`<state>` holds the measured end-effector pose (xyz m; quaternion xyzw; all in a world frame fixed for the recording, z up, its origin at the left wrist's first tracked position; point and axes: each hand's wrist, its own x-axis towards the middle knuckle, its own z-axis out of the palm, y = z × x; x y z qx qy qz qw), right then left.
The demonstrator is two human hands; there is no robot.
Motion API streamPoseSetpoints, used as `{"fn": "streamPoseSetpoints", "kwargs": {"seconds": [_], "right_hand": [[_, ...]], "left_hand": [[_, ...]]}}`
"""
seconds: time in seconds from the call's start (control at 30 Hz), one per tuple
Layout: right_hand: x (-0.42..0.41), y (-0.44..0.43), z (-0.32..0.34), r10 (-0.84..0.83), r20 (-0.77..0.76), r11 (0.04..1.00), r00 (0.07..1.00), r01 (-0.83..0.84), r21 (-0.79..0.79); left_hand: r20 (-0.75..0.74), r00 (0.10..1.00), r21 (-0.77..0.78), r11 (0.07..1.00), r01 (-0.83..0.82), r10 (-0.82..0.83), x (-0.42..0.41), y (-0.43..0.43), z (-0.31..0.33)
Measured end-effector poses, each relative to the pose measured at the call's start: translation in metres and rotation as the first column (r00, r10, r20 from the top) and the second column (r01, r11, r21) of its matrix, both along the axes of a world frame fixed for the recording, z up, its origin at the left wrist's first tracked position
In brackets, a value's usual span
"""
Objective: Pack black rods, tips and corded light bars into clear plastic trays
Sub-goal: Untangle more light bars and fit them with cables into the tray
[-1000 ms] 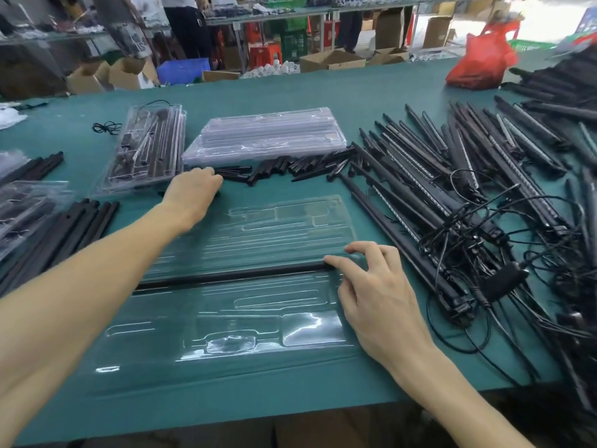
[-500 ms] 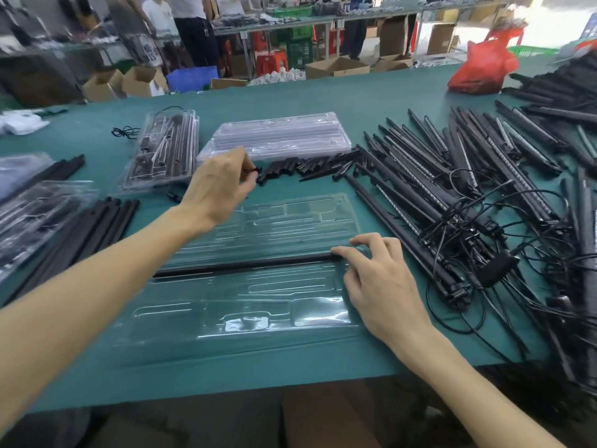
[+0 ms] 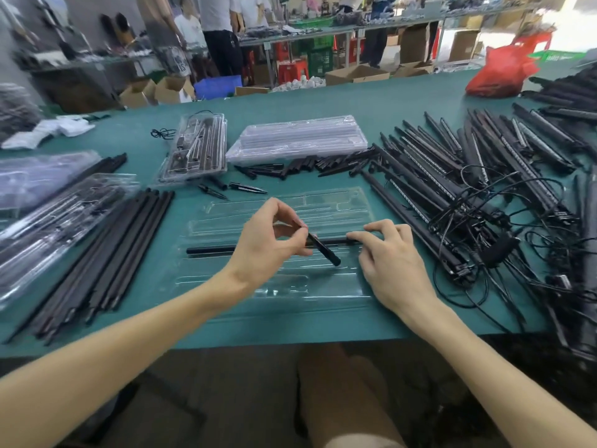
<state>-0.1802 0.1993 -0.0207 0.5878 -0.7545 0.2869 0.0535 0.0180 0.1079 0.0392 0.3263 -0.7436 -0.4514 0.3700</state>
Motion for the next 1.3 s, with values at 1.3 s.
{"fn": "streamPoseSetpoints", "kwargs": {"seconds": [1.3], "right_hand": [[0.004, 0.004, 0.011, 0.003, 0.046, 0.998, 0.999, -0.006, 0.062]], "left_hand": [[0.905, 0.425, -0.369, 0.558, 0.743, 0.032, -0.204, 0.014, 0.025]]}}
